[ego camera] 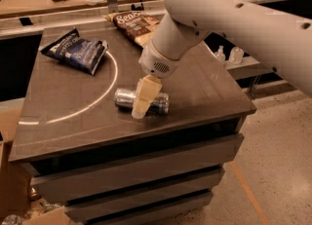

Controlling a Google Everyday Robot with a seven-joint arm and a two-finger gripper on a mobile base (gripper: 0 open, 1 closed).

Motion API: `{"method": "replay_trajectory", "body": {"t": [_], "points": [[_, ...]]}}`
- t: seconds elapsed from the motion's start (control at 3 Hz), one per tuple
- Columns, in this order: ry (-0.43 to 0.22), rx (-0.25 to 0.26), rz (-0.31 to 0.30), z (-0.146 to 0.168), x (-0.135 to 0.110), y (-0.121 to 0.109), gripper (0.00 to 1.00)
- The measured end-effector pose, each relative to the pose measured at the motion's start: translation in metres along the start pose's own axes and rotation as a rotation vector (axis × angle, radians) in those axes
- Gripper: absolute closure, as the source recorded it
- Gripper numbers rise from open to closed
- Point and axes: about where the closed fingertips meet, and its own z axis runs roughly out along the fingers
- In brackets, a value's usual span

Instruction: Place redbull can upright

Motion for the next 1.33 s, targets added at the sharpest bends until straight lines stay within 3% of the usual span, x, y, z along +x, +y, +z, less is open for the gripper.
{"method": "replay_trajectory", "body": {"t": [0.67,1.33], "points": [[0.108,-0.04,-0.019,0.027,-0.016,-0.001,0.0],[0.169,-0.049,0.03,0.019,-0.022,0.006,0.0]]}}
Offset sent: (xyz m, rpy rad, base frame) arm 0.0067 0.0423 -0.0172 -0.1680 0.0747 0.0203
